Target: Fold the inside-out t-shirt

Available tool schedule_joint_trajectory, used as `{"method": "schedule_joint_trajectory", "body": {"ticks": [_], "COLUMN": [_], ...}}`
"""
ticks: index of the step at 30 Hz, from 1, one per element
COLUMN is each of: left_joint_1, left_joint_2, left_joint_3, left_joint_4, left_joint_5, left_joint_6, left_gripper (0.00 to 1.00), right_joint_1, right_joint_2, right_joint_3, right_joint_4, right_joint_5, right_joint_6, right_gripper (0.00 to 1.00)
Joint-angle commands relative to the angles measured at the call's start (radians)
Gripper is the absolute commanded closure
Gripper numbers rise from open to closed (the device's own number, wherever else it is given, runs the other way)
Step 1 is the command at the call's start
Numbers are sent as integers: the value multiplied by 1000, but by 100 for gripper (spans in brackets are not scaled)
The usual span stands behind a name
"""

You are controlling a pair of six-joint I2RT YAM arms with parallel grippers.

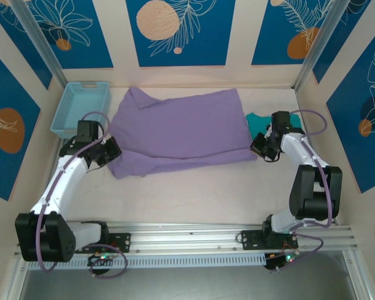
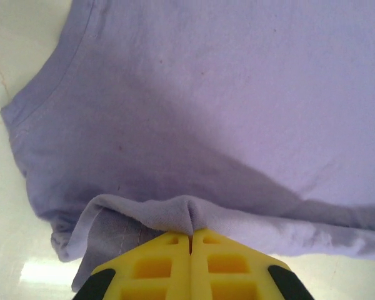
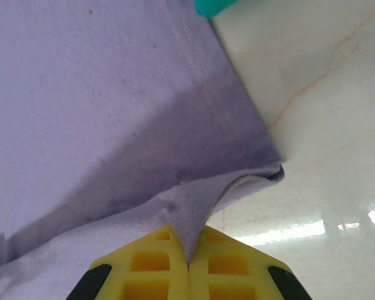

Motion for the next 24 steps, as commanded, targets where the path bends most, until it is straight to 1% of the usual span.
{"method": "schedule_joint_trajectory", "body": {"ticks": [1,3,8,11,12,14,15,17,18,21,23,24], "left_joint_1": [26,37,44,46,45,47,47,50,50,46,39,27], "left_joint_2": [36,64,175,300,360,469,520,575,575,486,397,348], "left_joint_3": [44,59,92,126,164,238,286,354,358,265,166,104], "left_joint_4": [72,104,223,326,343,379,374,334,327,367,404,431], "left_joint_5": [7,4,-48,-88,-104,-111,-119,-138,-146,-176,-190,-189], "left_joint_6": [12,2,-36,-66,-69,-72,-68,-57,-52,-49,-61,-67], "left_gripper": [100,100,100,100,98,89,81,70,64,53,49,48], "right_joint_1": [8,13,30,47,47,47,45,44,47,65,83,94], "right_joint_2": [39,70,204,320,369,446,476,486,464,357,294,269], "right_joint_3": [61,93,206,309,354,435,468,493,475,368,294,252], "right_joint_4": [13,22,46,63,64,61,56,43,52,82,91,99], "right_joint_5": [-8,-1,18,30,29,34,38,39,39,81,111,105], "right_joint_6": [-1,3,16,27,27,19,12,-6,-22,-62,-75,-71], "right_gripper": [95,95,94,90,87,80,76,67,64,58,56,55]}}
